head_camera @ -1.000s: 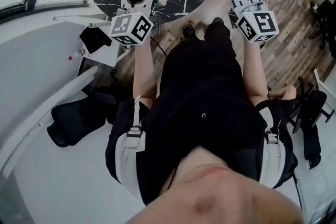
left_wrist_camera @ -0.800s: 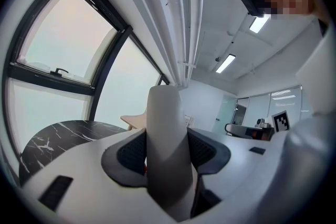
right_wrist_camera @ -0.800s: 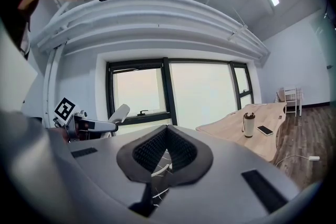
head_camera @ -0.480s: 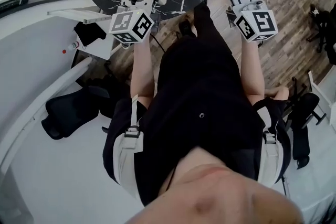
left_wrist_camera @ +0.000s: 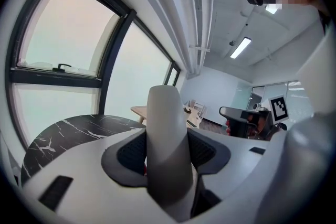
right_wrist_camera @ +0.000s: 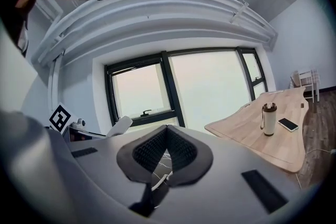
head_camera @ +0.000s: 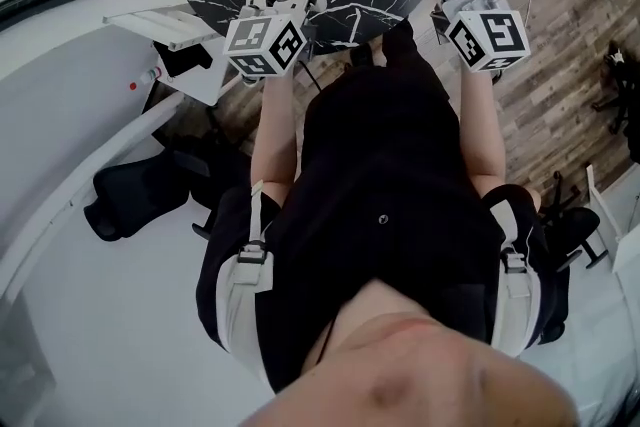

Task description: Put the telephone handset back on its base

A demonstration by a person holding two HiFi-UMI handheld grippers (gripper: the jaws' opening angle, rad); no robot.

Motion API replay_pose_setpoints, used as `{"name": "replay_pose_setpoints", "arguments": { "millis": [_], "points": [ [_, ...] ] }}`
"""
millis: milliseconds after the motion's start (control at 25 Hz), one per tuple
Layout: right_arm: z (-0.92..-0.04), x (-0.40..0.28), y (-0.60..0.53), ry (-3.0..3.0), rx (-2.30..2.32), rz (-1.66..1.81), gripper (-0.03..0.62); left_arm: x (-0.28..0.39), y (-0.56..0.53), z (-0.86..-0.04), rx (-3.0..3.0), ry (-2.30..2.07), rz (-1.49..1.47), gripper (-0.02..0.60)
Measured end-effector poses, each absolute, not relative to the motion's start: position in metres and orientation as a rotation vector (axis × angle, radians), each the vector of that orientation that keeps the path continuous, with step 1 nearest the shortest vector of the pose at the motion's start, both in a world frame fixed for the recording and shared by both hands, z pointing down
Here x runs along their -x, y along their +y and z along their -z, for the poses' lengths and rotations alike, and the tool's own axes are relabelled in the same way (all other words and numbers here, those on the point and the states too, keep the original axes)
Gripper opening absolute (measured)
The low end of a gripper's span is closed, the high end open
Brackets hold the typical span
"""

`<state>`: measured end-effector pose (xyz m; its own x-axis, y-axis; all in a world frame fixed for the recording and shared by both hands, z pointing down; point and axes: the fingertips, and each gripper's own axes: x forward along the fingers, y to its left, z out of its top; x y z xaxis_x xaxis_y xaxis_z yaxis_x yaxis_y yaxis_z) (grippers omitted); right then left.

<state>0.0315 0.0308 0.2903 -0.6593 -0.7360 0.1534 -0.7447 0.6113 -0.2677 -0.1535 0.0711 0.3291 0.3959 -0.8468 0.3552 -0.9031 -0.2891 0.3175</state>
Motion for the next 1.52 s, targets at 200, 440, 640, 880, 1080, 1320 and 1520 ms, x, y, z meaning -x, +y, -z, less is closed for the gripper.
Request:
{"name": "replay_pose_setpoints", "arguments": {
  "millis": [200, 440, 640, 880, 1080, 1320, 1520],
  "points": [
    [-0.305, -0.034, -0.003, -2.782, -1.219, -0.520, 0.029, 0.142, 0.038, -0.338, -2.154, -1.513, -0.173, 0.229],
    [-0.330, -0.038, -0.036, -2.757, -1.146, -0.561, 0.029, 0.130, 0.012, -0.354, -2.093, -1.547, -0.182, 0.229],
    [-0.350, -0.032, -0.058, -2.774, -1.035, -0.572, 0.029, 0.127, -0.004, -0.374, -2.025, -1.592, -0.207, 0.229],
    [-0.373, -0.021, -0.070, -2.770, -0.933, -0.594, 0.029, 0.124, -0.016, -0.393, -1.962, -1.616, -0.226, 0.229],
    [-0.388, -0.010, -0.071, -2.756, -0.896, -0.637, 0.029, 0.125, -0.021, -0.400, -1.947, -1.601, -0.244, 0.229],
    [-0.402, 0.001, -0.079, -2.729, -0.902, -0.654, 0.029, 0.134, -0.034, -0.413, -1.950, -1.573, -0.263, 0.229],
    [-0.413, 0.004, -0.088, -2.693, -0.928, -0.668, 0.029, 0.142, -0.054, -0.433, -1.954, -1.531, -0.297, 0.229]
  ]
}}
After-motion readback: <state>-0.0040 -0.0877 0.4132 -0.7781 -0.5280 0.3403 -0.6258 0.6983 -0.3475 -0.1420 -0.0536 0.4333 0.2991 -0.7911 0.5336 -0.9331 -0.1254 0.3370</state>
